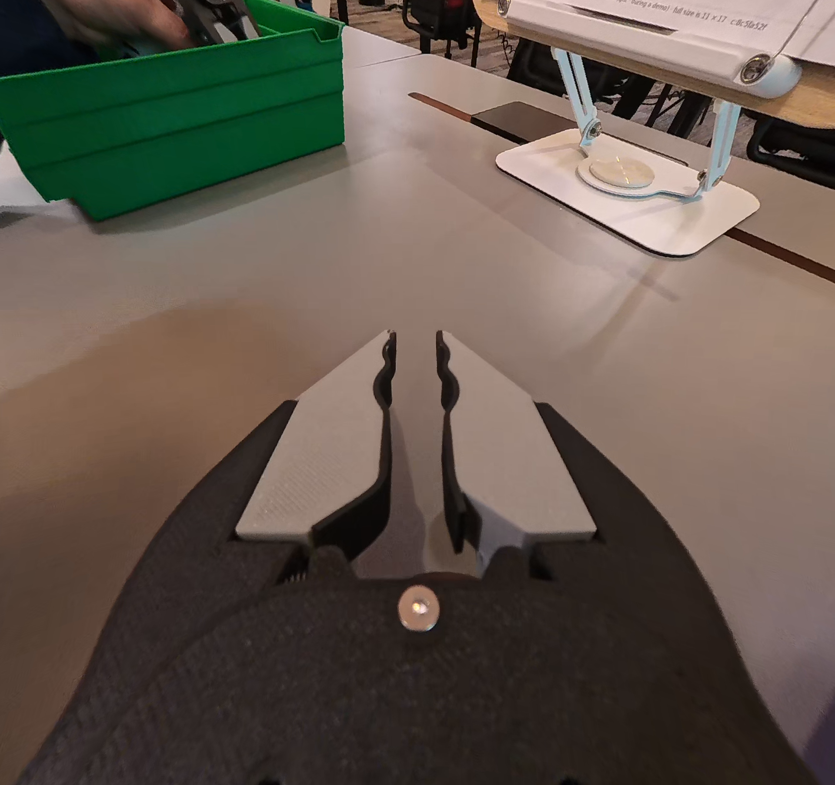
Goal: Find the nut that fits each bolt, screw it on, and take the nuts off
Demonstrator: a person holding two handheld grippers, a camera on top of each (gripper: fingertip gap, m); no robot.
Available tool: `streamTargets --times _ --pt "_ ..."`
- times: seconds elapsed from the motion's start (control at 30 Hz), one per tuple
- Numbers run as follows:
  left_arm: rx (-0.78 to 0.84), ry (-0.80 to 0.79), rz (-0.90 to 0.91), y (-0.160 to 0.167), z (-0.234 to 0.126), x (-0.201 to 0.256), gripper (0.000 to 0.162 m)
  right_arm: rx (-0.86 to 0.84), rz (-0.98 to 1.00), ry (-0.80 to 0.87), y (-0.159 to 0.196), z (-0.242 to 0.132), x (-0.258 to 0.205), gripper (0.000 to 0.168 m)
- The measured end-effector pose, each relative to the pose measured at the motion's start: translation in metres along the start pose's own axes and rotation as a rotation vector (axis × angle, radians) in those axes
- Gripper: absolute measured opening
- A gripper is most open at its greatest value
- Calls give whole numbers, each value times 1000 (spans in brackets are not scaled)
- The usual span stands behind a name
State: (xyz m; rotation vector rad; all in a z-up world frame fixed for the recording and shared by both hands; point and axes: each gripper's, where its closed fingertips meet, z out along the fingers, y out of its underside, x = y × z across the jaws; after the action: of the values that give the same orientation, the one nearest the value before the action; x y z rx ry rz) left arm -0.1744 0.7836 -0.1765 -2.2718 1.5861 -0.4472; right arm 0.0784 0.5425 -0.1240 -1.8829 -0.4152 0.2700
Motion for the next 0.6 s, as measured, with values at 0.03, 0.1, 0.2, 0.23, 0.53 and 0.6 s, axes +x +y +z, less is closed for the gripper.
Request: streamTargets --times 0.03,0.1,0.2,0.23,0.53,0.6 --pt "-7 0 0 0 1 0 27 3 -3 2 -1 -1 0 14" --pt "-17 -5 3 0 4 -1 27 7 -6 -2 -2 -1 -1 15" --pt "-24 -3 10 1 4 0 27 -6 -15 -11 0 1 -4 15" --pt "-30 5 11 2 3 1 29 -10 -23 -12 1 2 -4 15" --pt "-38 1 46 13 -36 6 35 16 -77 -23 -1 1 -8 15" --pt "-34 -7 63 17 -45 10 34 33 -79 -46 -3 0 -10 17"
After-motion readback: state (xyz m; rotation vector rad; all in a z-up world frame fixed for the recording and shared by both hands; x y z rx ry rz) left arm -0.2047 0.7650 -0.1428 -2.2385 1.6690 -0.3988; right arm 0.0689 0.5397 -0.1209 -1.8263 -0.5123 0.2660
